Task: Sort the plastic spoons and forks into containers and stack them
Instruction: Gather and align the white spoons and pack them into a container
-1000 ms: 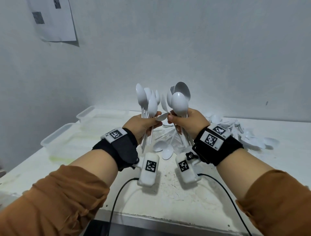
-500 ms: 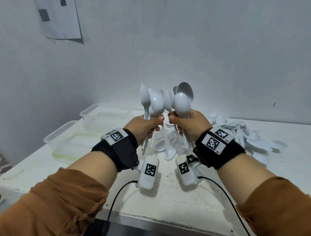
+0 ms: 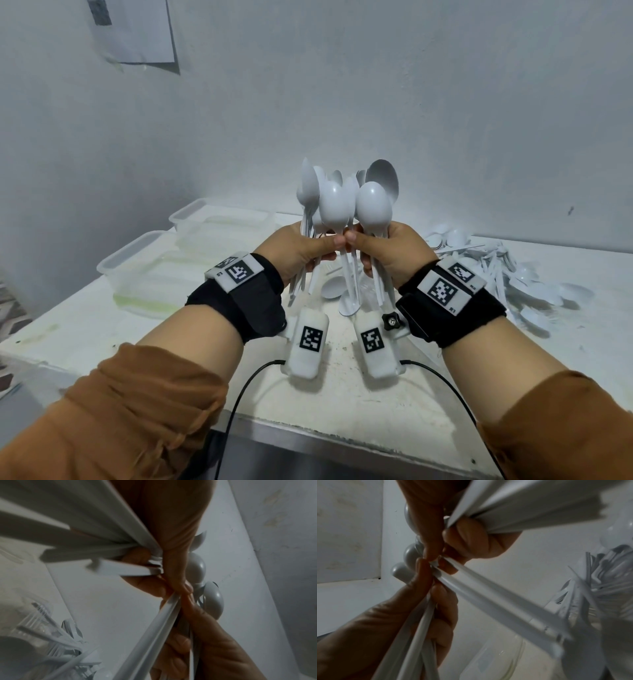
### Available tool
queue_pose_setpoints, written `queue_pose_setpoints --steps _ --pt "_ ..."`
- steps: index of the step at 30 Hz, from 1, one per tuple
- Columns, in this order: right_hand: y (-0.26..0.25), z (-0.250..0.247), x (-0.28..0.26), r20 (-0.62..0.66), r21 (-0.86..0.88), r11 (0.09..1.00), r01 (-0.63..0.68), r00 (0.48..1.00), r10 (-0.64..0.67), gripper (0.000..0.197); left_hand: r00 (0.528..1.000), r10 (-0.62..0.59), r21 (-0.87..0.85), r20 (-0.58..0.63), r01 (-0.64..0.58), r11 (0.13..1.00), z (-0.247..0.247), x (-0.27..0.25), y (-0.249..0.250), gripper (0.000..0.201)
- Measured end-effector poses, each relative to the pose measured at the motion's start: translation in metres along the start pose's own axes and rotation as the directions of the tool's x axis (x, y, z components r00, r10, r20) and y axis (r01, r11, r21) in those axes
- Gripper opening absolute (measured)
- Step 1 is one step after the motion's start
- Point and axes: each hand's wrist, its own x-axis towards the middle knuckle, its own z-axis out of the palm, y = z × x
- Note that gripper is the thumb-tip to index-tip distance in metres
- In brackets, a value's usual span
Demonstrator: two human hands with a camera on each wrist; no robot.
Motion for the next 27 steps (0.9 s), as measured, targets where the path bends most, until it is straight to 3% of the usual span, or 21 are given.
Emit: queue_pose_setpoints --steps 5,7,14,22,27 --pt "-0.001 0.001 -0.006 0.032 0.033 0.999 -0.008 0.999 0.007 0.016 0.999 -0.017 -0.101 0.036 0.021 0.995 0.005 -0.003 0.001 0.053" --pt "-0.002 0.001 -0.009 0.049 0.072 0.997 -0.014 0.999 0.011 0.019 0.999 -0.036 -0.135 0.037 0.041 0.99 0.007 -0.005 0.002 0.055" --pt "-0.001 0.0 -0.014 0.035 0.058 0.998 -0.009 0.999 0.007 0.01 0.993 -0.114 -0.225 0.026 0.117 0.967 0.007 -0.009 0.005 0.009" --pt "0.008 -0.003 -0.02 -0.072 0.053 0.997 0.047 0.996 -0.044 0.013 0.991 -0.129 -0.384 0.017 0.126 0.915 0.02 -0.021 0.003 0.009" --pt "0.016 -0.008 -0.028 -0.113 -0.01 0.999 0.039 0.993 -0.039 0.017 0.99 -0.126 -0.491 -0.059 0.081 0.867 0.022 -0.03 0.004 0.009"
